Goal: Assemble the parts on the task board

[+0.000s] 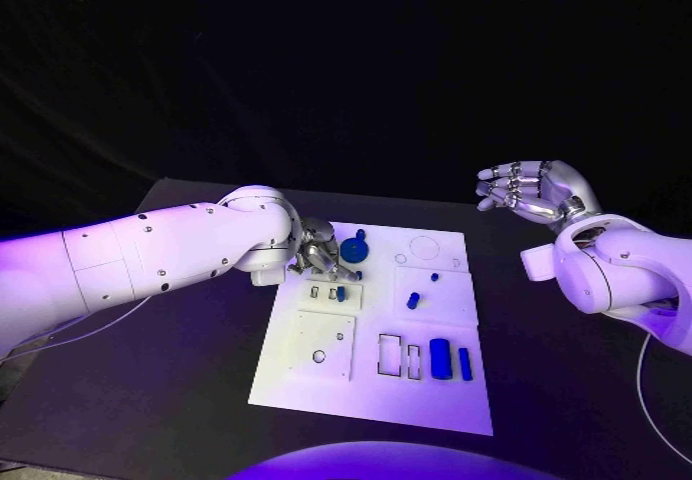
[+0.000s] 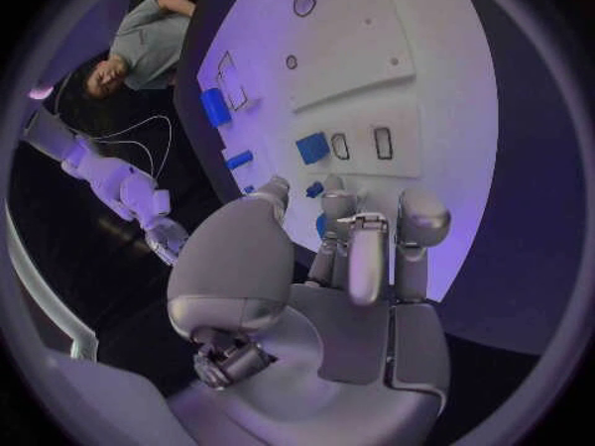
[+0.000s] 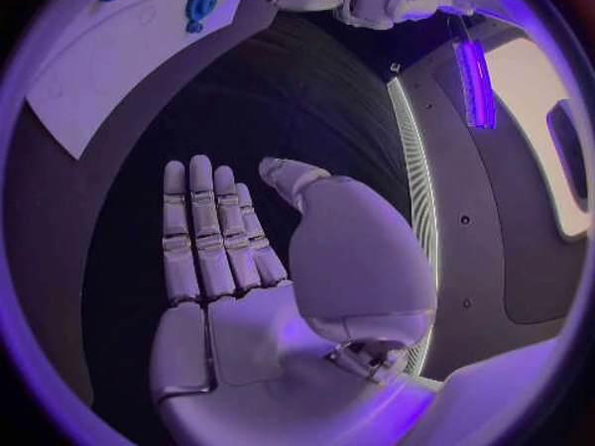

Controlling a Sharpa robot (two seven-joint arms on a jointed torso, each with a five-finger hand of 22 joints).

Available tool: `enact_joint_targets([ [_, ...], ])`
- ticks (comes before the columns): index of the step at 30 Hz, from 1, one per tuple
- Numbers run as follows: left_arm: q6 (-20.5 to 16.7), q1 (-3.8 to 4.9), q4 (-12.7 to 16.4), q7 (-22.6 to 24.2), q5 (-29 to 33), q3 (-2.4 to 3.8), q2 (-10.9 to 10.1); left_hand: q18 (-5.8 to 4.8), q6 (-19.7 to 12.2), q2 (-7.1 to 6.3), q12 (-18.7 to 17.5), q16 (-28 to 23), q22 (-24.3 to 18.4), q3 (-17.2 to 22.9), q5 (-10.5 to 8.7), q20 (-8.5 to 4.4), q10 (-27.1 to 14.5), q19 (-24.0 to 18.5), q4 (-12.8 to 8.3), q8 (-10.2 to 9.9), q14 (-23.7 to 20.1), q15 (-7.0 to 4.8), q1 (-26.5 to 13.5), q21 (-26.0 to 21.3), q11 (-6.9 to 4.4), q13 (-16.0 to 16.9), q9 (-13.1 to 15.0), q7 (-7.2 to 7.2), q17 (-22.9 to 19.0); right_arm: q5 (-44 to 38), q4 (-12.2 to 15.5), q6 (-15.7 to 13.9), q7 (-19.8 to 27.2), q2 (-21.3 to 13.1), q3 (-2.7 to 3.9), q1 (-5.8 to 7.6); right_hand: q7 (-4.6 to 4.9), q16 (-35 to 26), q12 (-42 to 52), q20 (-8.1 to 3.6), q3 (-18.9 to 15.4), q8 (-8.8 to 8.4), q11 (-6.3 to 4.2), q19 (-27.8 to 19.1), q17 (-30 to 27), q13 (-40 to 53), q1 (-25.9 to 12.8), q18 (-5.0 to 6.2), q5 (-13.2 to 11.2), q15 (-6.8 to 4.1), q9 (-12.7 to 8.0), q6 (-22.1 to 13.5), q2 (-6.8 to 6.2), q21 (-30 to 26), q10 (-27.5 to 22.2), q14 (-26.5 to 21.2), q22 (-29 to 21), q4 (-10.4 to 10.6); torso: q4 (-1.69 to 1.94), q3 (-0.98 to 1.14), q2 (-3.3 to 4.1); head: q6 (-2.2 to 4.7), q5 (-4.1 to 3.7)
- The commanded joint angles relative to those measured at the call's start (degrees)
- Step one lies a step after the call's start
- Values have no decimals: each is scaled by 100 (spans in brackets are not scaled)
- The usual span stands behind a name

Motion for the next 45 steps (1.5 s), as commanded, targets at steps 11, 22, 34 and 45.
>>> enact_joint_targets([
  [11,331,9,-45,-31,103,-33,64,-84,40,58,2,39,80,-42,22,49,6,55,-1,-27,309,35,106,67,11,33,-8,9,591,107,-2,133,70,19,0,-9,115,-65,-36,7,-16,-52,-3,24,-22,-36,-76,62,70,2,-12,45,4,-40,40,57,-25,-23,-12,-5,-3,1,40],
  [22,437,5,-81,-38,128,-63,111,-87,72,82,10,50,108,-49,27,52,19,69,-2,-21,315,32,116,83,5,33,-3,1,608,109,-17,97,31,31,-1,-18,124,-133,-57,21,-29,-79,7,-17,-49,-89,-98,51,133,17,-22,41,3,-100,41,56,-76,-34,-10,-5,5,-5,35],
  [34,564,4,-42,-40,140,-74,99,-87,87,125,4,58,119,-14,44,56,17,65,-8,-46,317,27,233,95,-2,12,-5,-7,617,123,-58,72,-12,57,-8,-41,143,-233,-84,50,-45,-118,28,-98,-84,-149,-129,46,165,47,-37,23,19,-189,20,17,-142,-41,-17,-7,9,-9,23],
  [45,592,4,-33,-43,194,-75,89,-91,111,160,-5,81,159,126,46,59,13,66,-11,-105,328,22,483,122,-9,-26,-16,-11,652,163,-106,96,-122,83,-14,-53,174,-336,-115,85,-80,-168,63,-156,-117,-177,-184,45,211,86,-56,-24,42,-267,-41,-55,-204,-25,-4,-5,1,-27,31],
])
